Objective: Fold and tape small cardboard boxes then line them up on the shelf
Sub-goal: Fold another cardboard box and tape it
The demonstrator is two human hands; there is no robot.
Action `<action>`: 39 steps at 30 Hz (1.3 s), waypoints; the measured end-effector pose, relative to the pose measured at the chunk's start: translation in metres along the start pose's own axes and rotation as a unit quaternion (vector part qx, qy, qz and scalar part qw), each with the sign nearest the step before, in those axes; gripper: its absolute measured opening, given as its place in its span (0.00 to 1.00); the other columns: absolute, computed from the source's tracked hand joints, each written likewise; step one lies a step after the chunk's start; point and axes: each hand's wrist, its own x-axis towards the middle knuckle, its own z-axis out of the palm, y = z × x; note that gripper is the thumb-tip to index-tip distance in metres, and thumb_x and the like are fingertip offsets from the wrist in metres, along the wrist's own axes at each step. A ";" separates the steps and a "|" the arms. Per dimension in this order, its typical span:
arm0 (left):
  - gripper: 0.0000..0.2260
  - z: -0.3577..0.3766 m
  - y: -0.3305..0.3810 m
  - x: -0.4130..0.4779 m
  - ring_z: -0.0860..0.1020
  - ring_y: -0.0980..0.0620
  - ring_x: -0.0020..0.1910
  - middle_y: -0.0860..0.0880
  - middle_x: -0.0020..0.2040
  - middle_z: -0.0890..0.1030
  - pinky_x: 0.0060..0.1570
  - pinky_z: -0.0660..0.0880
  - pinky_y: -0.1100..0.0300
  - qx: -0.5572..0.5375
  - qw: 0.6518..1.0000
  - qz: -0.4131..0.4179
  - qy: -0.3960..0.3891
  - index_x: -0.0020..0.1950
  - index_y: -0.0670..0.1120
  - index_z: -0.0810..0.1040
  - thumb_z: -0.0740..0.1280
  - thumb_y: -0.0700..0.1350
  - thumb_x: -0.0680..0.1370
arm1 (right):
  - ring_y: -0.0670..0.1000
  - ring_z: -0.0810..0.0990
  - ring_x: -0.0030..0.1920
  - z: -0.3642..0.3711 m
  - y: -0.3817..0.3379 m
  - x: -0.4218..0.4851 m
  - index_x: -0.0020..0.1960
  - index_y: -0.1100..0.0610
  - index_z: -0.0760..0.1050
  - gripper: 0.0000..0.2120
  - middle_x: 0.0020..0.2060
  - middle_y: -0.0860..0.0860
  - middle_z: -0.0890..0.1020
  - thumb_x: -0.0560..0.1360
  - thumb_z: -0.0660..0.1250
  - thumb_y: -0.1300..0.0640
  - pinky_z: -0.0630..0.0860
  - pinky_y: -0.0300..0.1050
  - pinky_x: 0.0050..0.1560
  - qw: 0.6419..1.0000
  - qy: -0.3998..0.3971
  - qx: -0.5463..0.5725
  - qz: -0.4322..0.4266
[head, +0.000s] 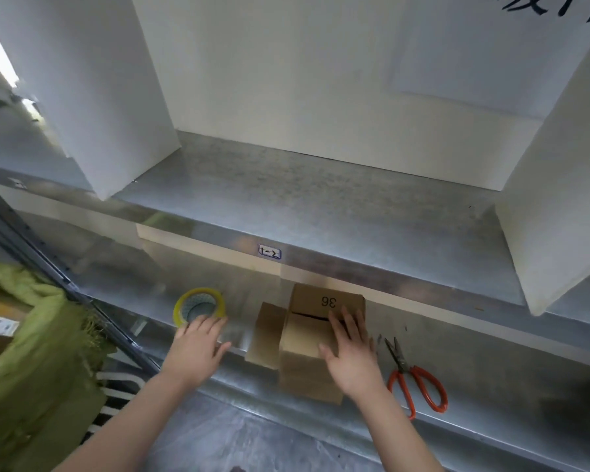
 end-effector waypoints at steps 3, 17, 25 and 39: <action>0.27 0.006 -0.028 0.017 0.58 0.53 0.74 0.55 0.74 0.63 0.71 0.54 0.55 0.023 0.999 -0.023 -0.030 0.77 0.53 0.57 0.57 0.58 0.80 | 0.50 0.36 0.78 -0.001 -0.007 0.003 0.80 0.45 0.47 0.31 0.79 0.44 0.43 0.81 0.57 0.45 0.45 0.60 0.76 1.000 0.002 0.022 0.020; 0.15 0.028 -0.057 0.075 0.74 0.45 0.59 0.47 0.65 0.69 0.54 0.73 0.54 -0.072 0.988 0.099 -0.089 0.67 0.52 0.72 0.63 0.51 0.80 | 0.38 0.37 0.74 -0.001 -0.014 -0.003 0.77 0.42 0.55 0.30 0.74 0.35 0.47 0.79 0.64 0.50 0.50 0.40 0.71 0.994 0.038 0.096 0.036; 0.05 0.021 -0.054 0.074 0.73 0.51 0.47 0.49 0.66 0.66 0.43 0.65 0.64 -0.109 0.981 0.152 -0.052 0.49 0.48 0.77 0.66 0.48 0.79 | 0.40 0.40 0.76 -0.006 -0.018 -0.004 0.77 0.44 0.57 0.30 0.77 0.39 0.51 0.79 0.66 0.51 0.48 0.40 0.73 0.991 0.046 0.122 0.041; 0.05 -0.006 -0.030 0.052 0.78 0.47 0.53 0.47 0.58 0.70 0.50 0.72 0.51 -0.015 0.986 0.147 -0.075 0.49 0.47 0.77 0.62 0.45 0.80 | 0.47 0.38 0.78 -0.006 -0.014 -0.001 0.78 0.44 0.53 0.30 0.79 0.42 0.46 0.80 0.61 0.46 0.49 0.57 0.77 0.995 0.016 0.089 0.041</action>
